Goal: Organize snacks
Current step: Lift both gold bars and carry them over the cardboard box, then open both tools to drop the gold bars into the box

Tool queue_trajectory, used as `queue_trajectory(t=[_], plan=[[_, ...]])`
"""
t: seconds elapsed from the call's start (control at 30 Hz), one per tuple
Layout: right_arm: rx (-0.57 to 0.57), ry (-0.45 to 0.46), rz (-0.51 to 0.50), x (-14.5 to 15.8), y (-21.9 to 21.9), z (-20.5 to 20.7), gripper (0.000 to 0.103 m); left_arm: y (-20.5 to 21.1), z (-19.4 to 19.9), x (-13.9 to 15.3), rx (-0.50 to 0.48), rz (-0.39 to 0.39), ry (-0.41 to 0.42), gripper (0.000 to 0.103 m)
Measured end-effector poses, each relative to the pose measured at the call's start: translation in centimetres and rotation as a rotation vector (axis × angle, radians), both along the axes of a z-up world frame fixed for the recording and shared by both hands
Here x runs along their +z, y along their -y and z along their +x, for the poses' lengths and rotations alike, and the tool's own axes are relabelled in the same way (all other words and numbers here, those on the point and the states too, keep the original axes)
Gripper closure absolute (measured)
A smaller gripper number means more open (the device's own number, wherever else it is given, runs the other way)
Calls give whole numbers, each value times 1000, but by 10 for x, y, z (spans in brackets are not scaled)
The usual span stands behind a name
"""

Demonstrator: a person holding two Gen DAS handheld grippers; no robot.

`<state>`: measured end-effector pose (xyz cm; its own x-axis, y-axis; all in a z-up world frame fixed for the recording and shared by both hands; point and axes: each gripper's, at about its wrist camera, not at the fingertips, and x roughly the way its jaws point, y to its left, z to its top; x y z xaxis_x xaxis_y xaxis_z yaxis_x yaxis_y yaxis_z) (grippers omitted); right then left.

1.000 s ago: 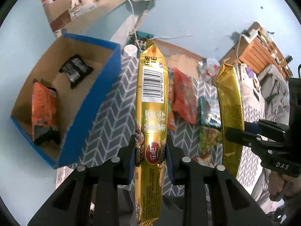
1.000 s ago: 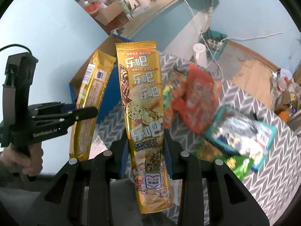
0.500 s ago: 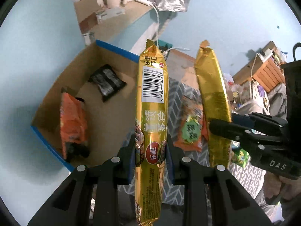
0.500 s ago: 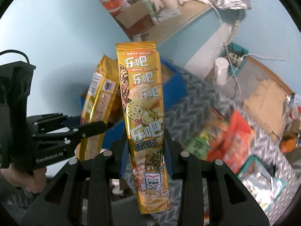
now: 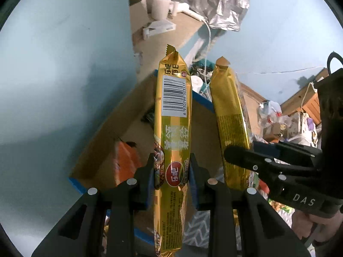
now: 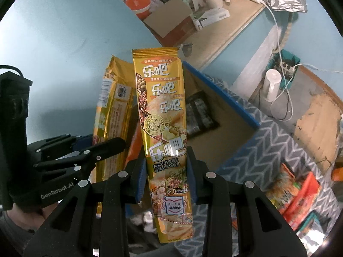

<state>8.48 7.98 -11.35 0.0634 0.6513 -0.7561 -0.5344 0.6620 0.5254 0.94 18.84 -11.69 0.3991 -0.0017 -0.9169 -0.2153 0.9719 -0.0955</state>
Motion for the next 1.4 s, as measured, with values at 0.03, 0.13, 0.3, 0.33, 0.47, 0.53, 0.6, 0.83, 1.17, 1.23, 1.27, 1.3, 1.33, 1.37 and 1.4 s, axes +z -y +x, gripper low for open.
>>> queue_trajectory(t=[0.03, 0.13, 0.3, 0.33, 0.47, 0.53, 0.6, 0.83, 1.17, 1.23, 1.27, 1.3, 1.33, 1.37, 1.4], plan=[[-2, -3, 6, -1, -5, 3, 71, -5, 3, -2, 1, 3, -1, 76], [-3, -18, 3, -6, -22, 12, 71, -19, 13, -10, 1, 16, -9, 76], [3, -30, -30, -15, -46, 24, 70, -31, 26, -26, 1, 24, -37, 75], [1, -38, -36, -17, -50, 27, 70, -32, 28, -29, 2, 26, -42, 75], [-15, -69, -55, -25, -59, 35, 70, -40, 33, -43, 14, 12, -80, 75], [-26, -80, -75, -29, -62, 39, 66, -41, 34, -48, 22, 4, -102, 75], [-32, -88, -100, -30, -63, 39, 63, -43, 37, -48, 24, 8, -101, 71], [-63, -40, -114, -16, -50, 31, 47, -34, 33, -46, 4, 43, -121, 56], [-99, -28, -127, -5, 4, 18, 47, -11, 19, -23, -7, 11, -79, 42], [-104, -24, -139, -5, 17, 14, 47, 0, 18, -19, -26, 5, -75, 42], [-107, -27, -142, -6, 26, 11, 47, 7, 19, -17, -40, 0, -73, 42], [-112, -28, -144, -6, 33, 8, 47, 13, 19, -15, -54, -4, -71, 42], [-120, -30, -149, -6, 42, 6, 47, 20, 19, -14, -69, -8, -72, 41], [-130, -32, -153, -7, 52, 3, 47, 25, 18, -13, -81, -12, -73, 41], [-139, -38, -155, -7, 60, 1, 47, 32, 17, -13, -96, -15, -74, 41]])
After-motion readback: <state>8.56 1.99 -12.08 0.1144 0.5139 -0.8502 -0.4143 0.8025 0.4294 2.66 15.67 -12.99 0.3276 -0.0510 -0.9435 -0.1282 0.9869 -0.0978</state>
